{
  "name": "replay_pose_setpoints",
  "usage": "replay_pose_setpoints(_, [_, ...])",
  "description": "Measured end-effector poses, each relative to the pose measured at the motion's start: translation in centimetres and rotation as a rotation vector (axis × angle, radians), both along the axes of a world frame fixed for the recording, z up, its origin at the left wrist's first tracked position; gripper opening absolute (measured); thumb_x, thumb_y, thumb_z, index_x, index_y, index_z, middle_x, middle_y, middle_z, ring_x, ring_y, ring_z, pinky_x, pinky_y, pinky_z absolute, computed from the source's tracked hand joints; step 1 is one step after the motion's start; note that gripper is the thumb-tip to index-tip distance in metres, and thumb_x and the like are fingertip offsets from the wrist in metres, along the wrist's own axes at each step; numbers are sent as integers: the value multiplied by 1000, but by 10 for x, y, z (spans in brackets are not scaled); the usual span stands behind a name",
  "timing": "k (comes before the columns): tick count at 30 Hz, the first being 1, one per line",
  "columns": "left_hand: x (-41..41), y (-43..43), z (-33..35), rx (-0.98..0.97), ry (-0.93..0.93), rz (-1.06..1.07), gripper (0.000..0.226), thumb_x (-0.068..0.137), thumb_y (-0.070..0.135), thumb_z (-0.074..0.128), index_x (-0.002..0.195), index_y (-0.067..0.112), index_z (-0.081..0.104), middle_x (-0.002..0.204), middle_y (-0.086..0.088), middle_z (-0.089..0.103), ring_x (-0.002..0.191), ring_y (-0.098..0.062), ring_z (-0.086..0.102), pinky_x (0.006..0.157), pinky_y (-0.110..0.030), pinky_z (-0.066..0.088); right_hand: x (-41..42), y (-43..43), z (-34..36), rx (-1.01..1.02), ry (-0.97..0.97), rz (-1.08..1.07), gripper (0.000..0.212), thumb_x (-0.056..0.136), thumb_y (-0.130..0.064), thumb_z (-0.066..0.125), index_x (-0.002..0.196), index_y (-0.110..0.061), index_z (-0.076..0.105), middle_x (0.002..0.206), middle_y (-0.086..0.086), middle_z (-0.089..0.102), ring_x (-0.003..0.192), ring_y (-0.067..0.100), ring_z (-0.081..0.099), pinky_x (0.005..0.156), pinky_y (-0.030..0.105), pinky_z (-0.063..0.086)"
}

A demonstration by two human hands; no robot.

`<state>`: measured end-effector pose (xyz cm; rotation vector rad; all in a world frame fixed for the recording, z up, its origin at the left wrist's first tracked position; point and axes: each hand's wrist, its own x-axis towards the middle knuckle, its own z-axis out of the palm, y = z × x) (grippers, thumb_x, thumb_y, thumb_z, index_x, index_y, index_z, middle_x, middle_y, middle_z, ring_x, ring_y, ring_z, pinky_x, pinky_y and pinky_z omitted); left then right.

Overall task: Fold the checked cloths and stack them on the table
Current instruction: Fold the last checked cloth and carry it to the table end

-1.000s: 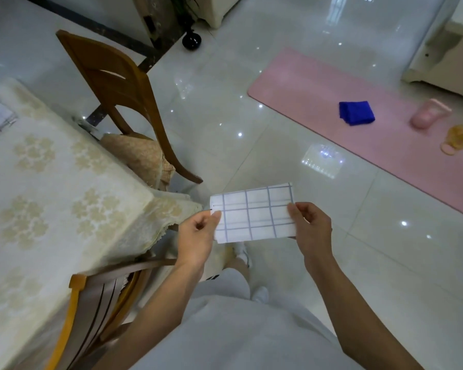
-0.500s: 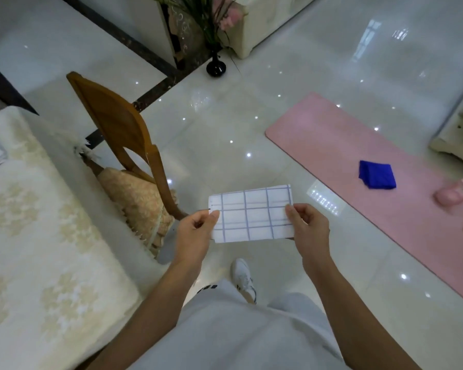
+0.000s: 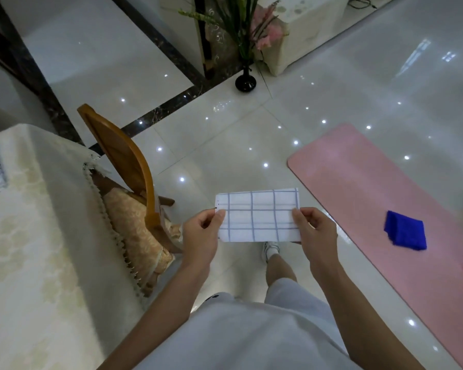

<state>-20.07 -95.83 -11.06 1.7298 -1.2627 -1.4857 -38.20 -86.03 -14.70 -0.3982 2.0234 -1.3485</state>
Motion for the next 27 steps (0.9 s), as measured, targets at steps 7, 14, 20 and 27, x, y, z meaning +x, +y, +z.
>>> replay_pose_setpoints(7, [-71,-102,-1,-18,6,140,16,96,23,64,83,32,67,86,9,69,83,-7,62,69,-19,54,-89,-139,1,-10,-6,194,11,95,-25,66,85,-23,71,81,-8,73,81,14,69,78,47,60])
replay_pose_setpoints(14, [-129,-199,7,-27,15,305,11,96,20,65,90,21,74,86,3,74,80,-6,66,63,-11,50,-158,-264,13,3,-19,377,12,95,-28,67,84,-26,71,80,-13,72,80,14,70,80,51,60])
replay_pose_setpoints(20, [-143,-254,6,-40,9,464,7,94,16,67,94,16,74,84,2,72,75,-6,63,57,-10,48,-174,-344,11,25,-30,505,13,95,-28,66,83,-25,71,81,-10,72,81,16,70,82,53,59])
replay_pose_setpoints(27, [-134,-319,0,-29,-11,576,12,95,22,67,86,27,72,82,11,72,77,1,65,63,-14,51,-165,-440,1,23,9,661,12,95,-28,67,84,-24,72,81,-9,72,84,17,70,82,51,58])
